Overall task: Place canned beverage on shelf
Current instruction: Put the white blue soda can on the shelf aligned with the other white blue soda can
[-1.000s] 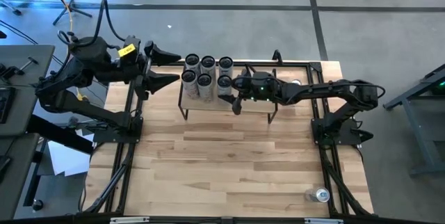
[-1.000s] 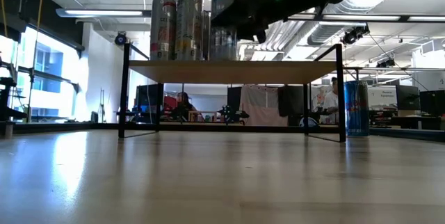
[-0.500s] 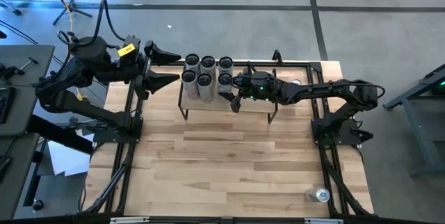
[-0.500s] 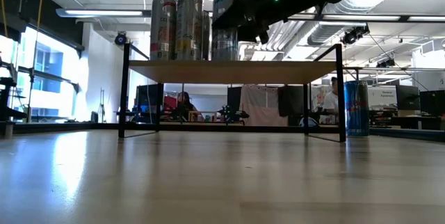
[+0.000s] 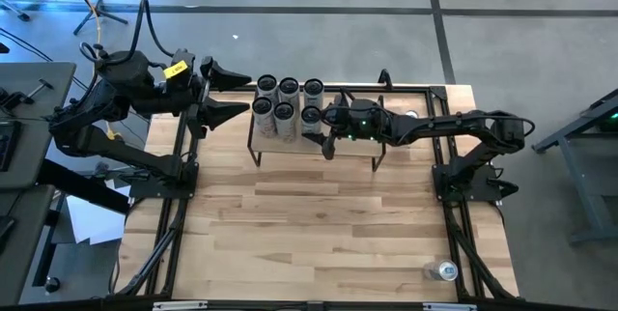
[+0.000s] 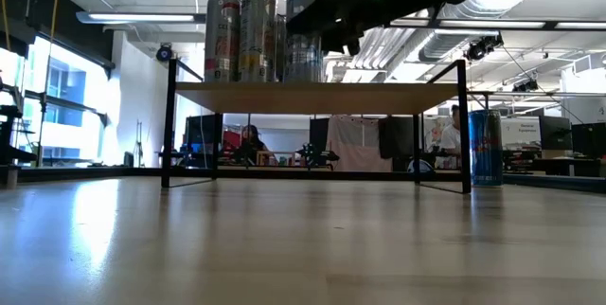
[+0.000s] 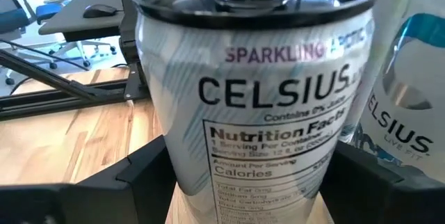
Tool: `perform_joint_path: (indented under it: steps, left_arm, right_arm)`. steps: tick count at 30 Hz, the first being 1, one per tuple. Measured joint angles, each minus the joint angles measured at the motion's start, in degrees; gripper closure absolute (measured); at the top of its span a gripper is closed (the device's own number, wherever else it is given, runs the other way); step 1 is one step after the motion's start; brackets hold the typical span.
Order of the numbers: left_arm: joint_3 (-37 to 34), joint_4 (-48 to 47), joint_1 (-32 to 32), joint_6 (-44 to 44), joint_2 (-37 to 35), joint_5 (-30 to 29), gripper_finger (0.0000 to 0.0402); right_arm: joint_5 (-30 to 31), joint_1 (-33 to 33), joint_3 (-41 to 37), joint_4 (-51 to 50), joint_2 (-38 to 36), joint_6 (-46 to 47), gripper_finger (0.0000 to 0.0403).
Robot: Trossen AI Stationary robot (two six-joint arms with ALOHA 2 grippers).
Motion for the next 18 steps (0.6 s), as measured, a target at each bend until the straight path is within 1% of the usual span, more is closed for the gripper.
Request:
perform_joint_path:
  steps: [4, 9, 14, 18]
  left_arm:
    - [0.00, -0.02, 0.00, 0.02, 0.02, 0.00, 0.0051]
    - [0.00, -0.02, 0.00, 0.01, 0.01, 0.00, 0.0051]
    - [0.00, -0.04, 0.00, 0.02, 0.02, 0.02, 0.0051]
    - [0.00, -0.04, 0.00, 0.02, 0.00, 0.00, 0.0051]
  right_arm:
    - [1.45, 0.00, 0.00, 0.01, 0.00, -0.92, 0.0116]
    - [1.56, -0.26, 0.00, -0.01, 0.00, -0.58, 0.0107]
    - [1.20, -0.26, 0.00, 0.25, -0.39, 1.00, 0.0078]
    - [1.22, -0.26, -0.02, -0.07, -1.14, 0.05, 0.0049]
